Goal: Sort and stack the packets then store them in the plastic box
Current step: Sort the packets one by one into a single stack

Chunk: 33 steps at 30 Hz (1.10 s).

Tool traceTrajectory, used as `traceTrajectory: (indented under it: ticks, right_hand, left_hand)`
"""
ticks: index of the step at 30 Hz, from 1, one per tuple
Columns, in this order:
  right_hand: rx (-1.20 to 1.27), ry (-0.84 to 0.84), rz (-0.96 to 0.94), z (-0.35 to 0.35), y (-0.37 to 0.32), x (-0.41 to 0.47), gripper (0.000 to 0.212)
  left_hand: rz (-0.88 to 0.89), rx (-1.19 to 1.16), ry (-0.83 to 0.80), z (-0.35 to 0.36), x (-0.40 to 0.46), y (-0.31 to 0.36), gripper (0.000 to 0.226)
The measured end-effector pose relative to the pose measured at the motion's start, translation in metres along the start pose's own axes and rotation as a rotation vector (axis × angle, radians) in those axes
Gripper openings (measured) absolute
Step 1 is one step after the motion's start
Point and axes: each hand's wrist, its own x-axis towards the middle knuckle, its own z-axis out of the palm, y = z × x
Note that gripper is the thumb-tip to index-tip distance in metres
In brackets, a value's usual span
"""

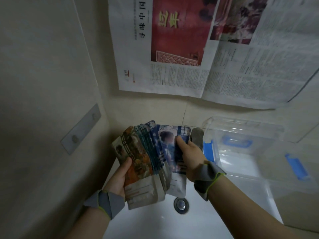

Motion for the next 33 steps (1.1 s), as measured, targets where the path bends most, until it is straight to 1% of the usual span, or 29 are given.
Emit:
traceTrajectory:
  ticks: [3, 4, 6, 8, 11, 12, 14, 15, 17, 18, 19, 21, 23, 24, 26, 28, 29, 30, 32, 33]
  right_hand:
    - [-0.005, 0.006, 0.015, 0.000, -0.001, 0.010, 0.024]
    - [-0.005, 0.018, 0.035, 0.001, 0.001, 0.014, 0.025]
    - [0.021, 0.048, 0.114, 0.003, 0.004, 0.021, 0.028]
    - [0.072, 0.070, 0.181, 0.003, 0.009, 0.027, 0.024]
    - [0.156, 0.130, 0.276, 0.002, 0.013, 0.033, 0.026]
    - [0.158, 0.148, 0.287, 0.003, 0.014, 0.034, 0.026]
    - [0.065, 0.142, 0.268, 0.003, 0.024, 0.044, 0.031]
    - [0.000, 0.119, 0.249, 0.005, 0.026, 0.047, 0.032]
    - [-0.111, 0.058, 0.203, 0.013, 0.023, 0.053, 0.037]
    - [-0.174, 0.051, 0.186, 0.020, 0.020, 0.057, 0.045]
    - [-0.222, 0.020, 0.173, 0.025, 0.016, 0.055, 0.056]
    - [-0.208, -0.112, 0.154, 0.035, 0.013, 0.051, 0.079]
    - [-0.187, -0.192, 0.142, 0.039, 0.017, 0.050, 0.100]
    - [-0.204, -0.208, 0.133, 0.038, 0.016, 0.050, 0.104]
    - [-0.273, -0.222, 0.109, 0.038, 0.013, 0.053, 0.095]
    - [-0.330, -0.354, 0.103, 0.030, 0.017, 0.047, 0.083]
    - [-0.359, -0.412, 0.100, 0.029, 0.020, 0.047, 0.082]
    - [-0.371, -0.436, 0.071, 0.030, 0.026, 0.050, 0.084]
    - [-0.427, -0.375, -0.013, 0.031, 0.039, 0.064, 0.088]
    - [-0.457, -0.286, -0.060, 0.032, 0.043, 0.074, 0.086]
  left_hand:
    - [-0.006, -0.024, -0.034, 0.001, 0.004, 0.000, 0.112]
    - [-0.007, -0.025, -0.021, -0.001, 0.007, 0.000, 0.114]
    - [-0.018, -0.025, 0.013, -0.004, 0.011, -0.001, 0.116]
    - [-0.051, -0.034, 0.030, -0.001, 0.011, -0.001, 0.118]
    - [-0.065, -0.063, 0.070, -0.003, 0.014, -0.001, 0.103]
    - [-0.062, -0.058, 0.079, -0.004, 0.017, -0.001, 0.104]
    - [-0.047, -0.045, 0.058, -0.007, 0.022, 0.002, 0.117]
    - [-0.026, -0.033, 0.033, -0.007, 0.024, 0.004, 0.119]
    - [0.021, -0.001, -0.013, -0.005, 0.029, 0.007, 0.113]
    - [0.038, 0.010, -0.024, -0.005, 0.032, 0.009, 0.107]
    - [0.048, 0.021, -0.036, -0.001, 0.031, 0.009, 0.103]
    - [0.032, 0.059, -0.040, 0.000, 0.036, 0.013, 0.103]
    - [0.023, 0.083, -0.021, -0.003, 0.042, 0.018, 0.103]
    - [0.019, 0.104, -0.017, -0.003, 0.043, 0.022, 0.100]
    - [0.057, 0.116, -0.001, -0.005, 0.049, 0.028, 0.092]
    - [0.126, 0.151, 0.023, -0.008, 0.055, 0.032, 0.087]
    - [0.150, 0.201, 0.028, -0.010, 0.060, 0.036, 0.080]
    - [0.185, 0.252, 0.024, -0.012, 0.066, 0.040, 0.072]
    - [0.217, 0.405, 0.020, -0.014, 0.077, 0.051, 0.066]
    - [0.219, 0.510, -0.006, -0.018, 0.085, 0.056, 0.057]
